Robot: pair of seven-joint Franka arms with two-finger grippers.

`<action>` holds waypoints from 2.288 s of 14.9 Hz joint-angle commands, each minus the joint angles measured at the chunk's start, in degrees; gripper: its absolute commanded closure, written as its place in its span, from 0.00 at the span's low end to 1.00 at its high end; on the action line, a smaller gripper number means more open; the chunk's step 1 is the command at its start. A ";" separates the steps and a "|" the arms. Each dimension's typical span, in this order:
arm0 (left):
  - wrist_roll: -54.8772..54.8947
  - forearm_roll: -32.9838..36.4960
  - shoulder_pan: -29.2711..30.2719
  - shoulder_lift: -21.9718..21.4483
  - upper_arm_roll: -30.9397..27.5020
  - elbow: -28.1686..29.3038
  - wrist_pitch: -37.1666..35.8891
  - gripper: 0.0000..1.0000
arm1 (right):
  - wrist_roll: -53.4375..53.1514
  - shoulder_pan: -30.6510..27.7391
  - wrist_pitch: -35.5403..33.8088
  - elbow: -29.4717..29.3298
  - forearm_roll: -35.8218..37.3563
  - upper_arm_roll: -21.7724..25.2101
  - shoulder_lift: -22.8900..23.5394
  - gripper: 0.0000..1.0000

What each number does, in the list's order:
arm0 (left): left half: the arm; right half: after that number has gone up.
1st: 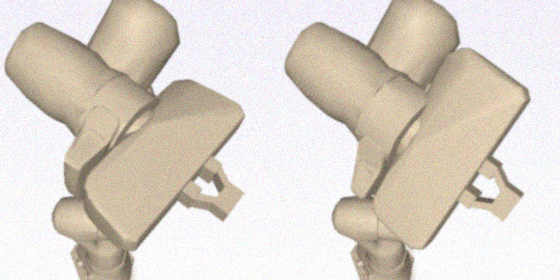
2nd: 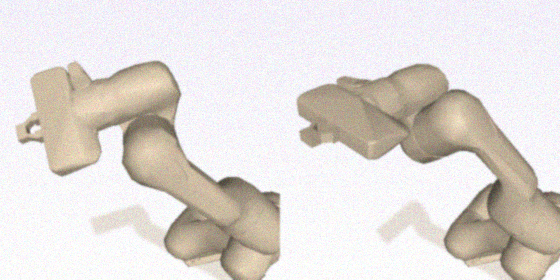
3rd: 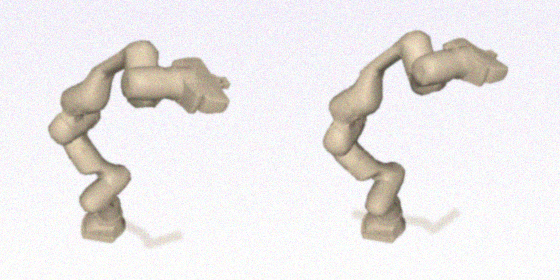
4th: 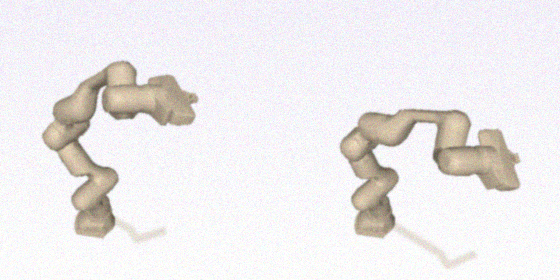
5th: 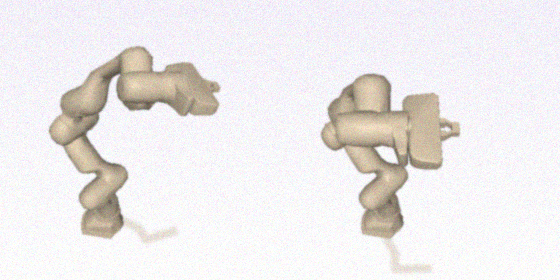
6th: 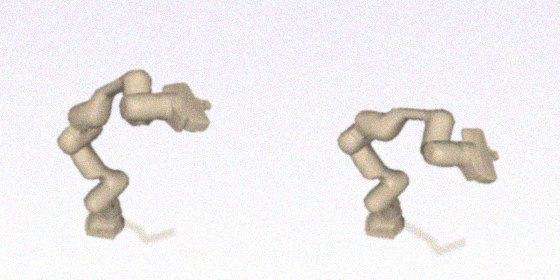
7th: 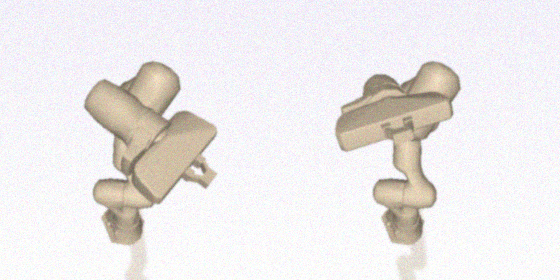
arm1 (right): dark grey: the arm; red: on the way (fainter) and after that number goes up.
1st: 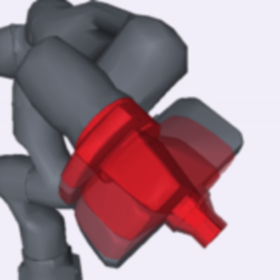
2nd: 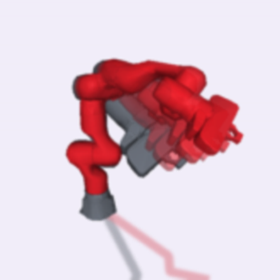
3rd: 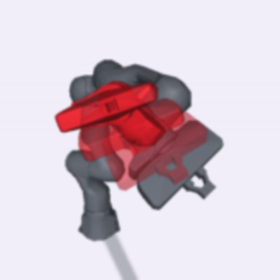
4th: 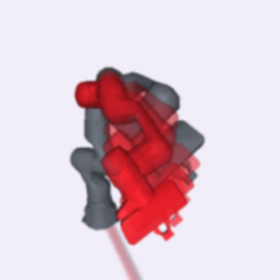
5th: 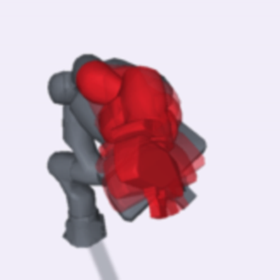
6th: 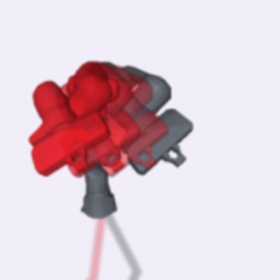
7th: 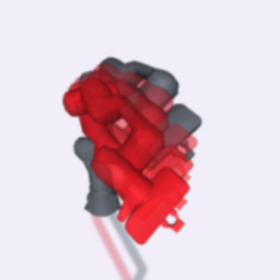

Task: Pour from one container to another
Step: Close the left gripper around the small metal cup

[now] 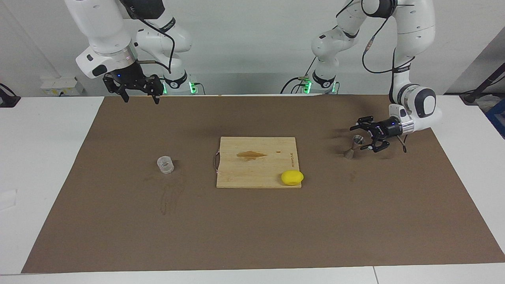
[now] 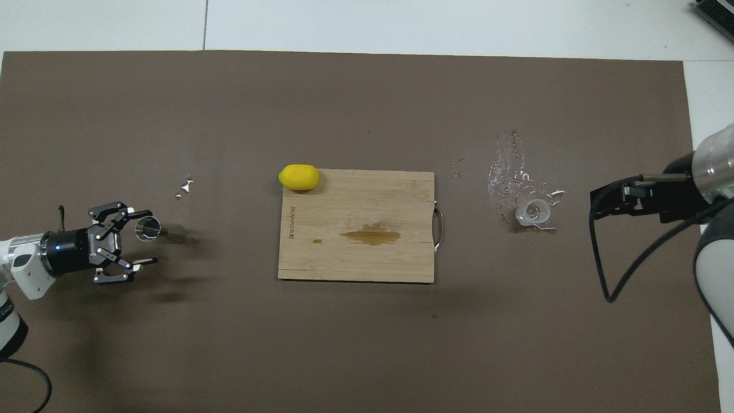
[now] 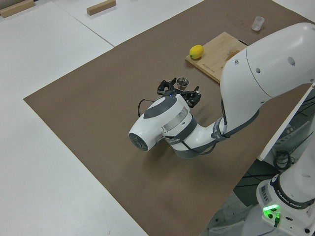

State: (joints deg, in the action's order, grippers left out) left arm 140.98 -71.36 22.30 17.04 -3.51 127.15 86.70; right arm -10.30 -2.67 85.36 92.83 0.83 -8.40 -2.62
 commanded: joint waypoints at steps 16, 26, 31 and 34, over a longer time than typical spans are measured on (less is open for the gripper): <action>1.31 -0.98 1.69 -0.07 0.09 0.64 -1.18 0.22 | 0.90 -0.59 1.04 1.65 -1.27 -0.21 -1.43 0.00; 1.58 -1.15 2.22 0.10 0.09 -0.24 0.40 0.52 | 0.90 -0.59 1.04 1.65 -1.27 -0.21 -1.43 0.00; -0.25 -1.24 1.87 0.10 0.09 -0.32 0.58 0.60 | 0.90 -0.67 1.04 1.65 -1.27 -0.21 -1.51 0.00; -7.29 -1.24 -0.93 -0.16 0.35 -1.81 -1.26 0.59 | 0.90 -0.67 1.04 1.65 -1.27 -0.21 -1.43 0.00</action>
State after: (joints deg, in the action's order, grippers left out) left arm 137.03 -71.50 23.65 17.04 -3.25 126.75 86.05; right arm -10.30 -2.63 85.41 92.85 0.83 -8.40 -2.63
